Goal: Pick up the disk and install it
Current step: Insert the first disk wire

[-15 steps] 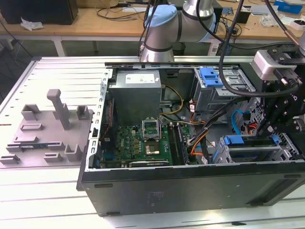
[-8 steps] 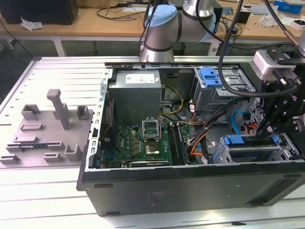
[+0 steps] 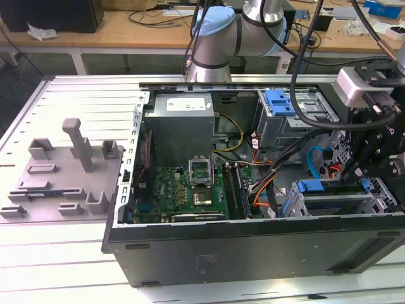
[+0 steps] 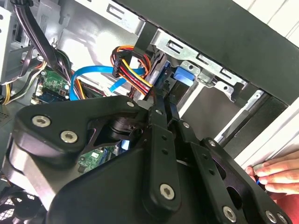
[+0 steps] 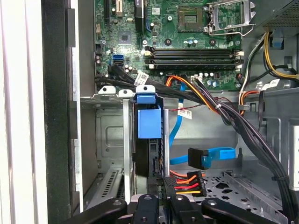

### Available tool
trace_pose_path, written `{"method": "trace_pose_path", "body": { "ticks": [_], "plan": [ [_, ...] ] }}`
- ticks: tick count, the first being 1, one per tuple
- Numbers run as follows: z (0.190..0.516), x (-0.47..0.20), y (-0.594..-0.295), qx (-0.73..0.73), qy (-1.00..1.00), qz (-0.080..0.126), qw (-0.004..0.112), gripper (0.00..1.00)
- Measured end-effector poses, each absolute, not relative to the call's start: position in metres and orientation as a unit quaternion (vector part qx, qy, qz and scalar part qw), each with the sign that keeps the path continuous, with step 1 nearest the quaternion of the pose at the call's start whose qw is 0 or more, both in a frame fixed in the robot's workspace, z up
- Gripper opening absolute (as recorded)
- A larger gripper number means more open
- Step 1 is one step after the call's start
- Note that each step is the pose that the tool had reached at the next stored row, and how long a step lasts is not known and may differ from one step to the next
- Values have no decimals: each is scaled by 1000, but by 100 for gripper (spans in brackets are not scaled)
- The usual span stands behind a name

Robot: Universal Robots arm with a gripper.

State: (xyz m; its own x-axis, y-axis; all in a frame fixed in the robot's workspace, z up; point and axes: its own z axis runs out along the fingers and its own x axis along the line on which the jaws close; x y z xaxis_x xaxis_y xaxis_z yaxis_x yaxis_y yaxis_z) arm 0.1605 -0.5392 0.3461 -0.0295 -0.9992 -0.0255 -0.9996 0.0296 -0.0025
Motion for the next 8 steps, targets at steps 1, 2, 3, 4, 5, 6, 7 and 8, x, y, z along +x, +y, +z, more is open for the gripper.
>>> {"method": "trace_pose_path", "body": {
  "ticks": [1,2,3,4,5,6,7,8],
  "plan": [
    [346,160,-539,-697,717,8,10,16],
    [346,160,-540,-697,717,8,10,16],
    [346,160,-540,-697,717,8,10,16],
    [346,160,-540,-697,717,8,10,16],
    [346,160,-540,-697,717,8,10,16],
    [346,160,-540,-697,717,8,10,16],
    [346,160,-540,-697,717,8,10,16],
    [345,160,-540,-697,717,8,10,16]
  ]
}}
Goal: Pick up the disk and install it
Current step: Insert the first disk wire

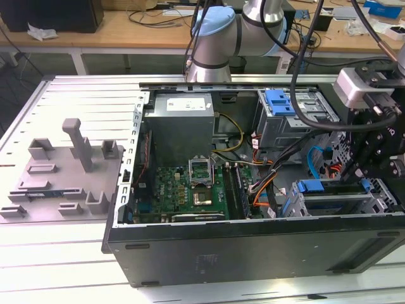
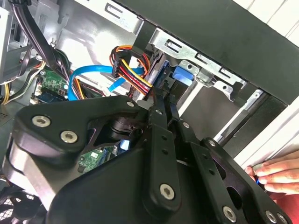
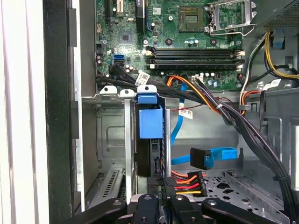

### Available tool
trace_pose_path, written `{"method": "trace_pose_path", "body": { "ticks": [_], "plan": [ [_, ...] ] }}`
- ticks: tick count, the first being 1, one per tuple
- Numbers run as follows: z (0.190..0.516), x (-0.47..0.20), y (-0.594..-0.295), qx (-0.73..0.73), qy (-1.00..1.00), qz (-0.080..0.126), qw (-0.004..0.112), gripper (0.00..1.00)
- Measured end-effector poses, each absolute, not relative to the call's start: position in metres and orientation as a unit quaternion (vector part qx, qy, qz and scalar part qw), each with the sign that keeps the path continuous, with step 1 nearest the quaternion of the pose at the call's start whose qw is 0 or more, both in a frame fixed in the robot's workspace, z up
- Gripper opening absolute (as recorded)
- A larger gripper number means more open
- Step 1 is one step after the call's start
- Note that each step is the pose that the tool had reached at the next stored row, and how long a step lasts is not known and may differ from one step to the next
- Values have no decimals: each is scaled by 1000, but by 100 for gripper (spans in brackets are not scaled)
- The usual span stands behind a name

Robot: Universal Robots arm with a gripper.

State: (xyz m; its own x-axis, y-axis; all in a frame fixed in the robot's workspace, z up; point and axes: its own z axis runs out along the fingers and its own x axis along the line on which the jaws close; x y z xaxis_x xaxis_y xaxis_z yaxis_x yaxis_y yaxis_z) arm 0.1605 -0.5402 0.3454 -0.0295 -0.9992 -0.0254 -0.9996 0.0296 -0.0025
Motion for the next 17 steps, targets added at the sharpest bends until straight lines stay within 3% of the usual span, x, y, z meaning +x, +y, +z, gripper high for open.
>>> {"method": "trace_pose_path", "body": {
  "ticks": [17],
  "plan": [
    [346,160,-540,-696,717,8,10,16]
  ]
}}
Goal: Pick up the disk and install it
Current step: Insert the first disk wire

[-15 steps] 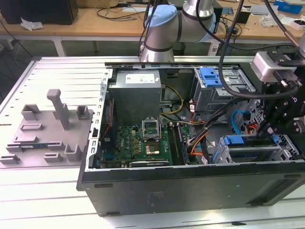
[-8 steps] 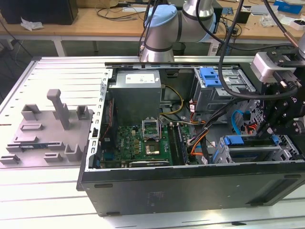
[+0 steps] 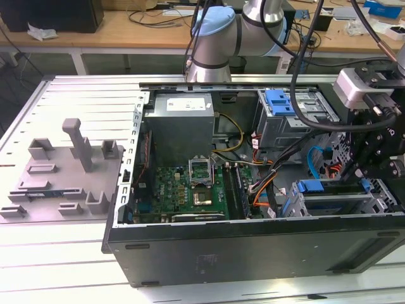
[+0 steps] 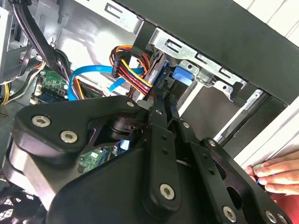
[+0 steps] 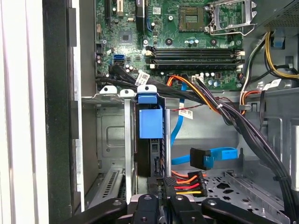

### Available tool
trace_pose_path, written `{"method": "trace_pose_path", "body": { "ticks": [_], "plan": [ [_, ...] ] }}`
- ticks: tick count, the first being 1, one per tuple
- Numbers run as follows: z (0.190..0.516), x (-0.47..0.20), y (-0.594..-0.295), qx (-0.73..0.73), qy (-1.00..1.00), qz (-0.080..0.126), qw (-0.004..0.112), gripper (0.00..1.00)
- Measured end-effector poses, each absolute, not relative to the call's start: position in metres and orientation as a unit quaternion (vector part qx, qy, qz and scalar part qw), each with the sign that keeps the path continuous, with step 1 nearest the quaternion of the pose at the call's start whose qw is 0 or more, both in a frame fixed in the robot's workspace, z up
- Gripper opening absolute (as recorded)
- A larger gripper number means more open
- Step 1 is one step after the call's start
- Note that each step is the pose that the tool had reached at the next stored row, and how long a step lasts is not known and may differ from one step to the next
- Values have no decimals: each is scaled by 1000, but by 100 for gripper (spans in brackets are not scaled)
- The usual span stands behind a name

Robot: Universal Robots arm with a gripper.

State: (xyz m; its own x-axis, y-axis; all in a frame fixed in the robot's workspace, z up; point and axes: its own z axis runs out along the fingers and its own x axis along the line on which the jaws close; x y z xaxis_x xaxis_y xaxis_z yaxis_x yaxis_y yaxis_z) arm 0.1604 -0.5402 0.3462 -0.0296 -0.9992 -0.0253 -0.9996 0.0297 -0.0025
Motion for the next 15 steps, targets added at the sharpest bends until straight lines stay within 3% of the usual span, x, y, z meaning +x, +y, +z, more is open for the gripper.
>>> {"method": "trace_pose_path", "body": {
  "ticks": [15],
  "plan": [
    [347,160,-539,-697,717,8,10,16]
  ]
}}
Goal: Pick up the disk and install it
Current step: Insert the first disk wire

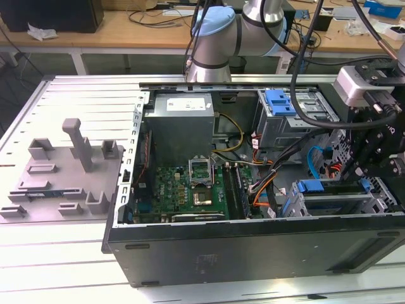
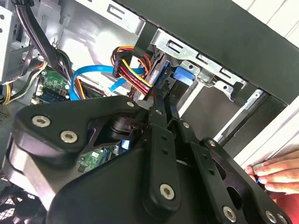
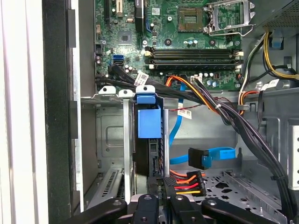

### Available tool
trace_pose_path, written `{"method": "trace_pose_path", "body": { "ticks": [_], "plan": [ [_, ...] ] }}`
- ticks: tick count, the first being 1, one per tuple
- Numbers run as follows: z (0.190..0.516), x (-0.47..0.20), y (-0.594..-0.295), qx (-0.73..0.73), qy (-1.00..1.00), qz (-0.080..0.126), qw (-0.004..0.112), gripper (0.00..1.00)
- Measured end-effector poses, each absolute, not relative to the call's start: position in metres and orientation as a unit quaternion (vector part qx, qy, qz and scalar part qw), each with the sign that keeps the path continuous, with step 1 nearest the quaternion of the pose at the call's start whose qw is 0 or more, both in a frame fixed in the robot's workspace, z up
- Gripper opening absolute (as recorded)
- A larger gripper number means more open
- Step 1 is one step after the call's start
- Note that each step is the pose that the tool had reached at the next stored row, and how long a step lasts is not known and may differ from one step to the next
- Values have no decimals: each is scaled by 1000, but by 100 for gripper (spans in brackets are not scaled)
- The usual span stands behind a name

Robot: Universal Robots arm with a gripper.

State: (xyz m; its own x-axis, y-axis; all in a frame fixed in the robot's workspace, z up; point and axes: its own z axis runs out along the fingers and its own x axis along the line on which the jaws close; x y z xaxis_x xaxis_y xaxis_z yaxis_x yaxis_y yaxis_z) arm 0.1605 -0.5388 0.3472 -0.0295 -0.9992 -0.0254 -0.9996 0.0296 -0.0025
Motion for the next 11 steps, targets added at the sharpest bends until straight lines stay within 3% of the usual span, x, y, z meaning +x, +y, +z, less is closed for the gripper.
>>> {"method": "trace_pose_path", "body": {
  "ticks": [11],
  "plan": [
    [346,161,-539,-697,717,8,10,16]
  ]
}}
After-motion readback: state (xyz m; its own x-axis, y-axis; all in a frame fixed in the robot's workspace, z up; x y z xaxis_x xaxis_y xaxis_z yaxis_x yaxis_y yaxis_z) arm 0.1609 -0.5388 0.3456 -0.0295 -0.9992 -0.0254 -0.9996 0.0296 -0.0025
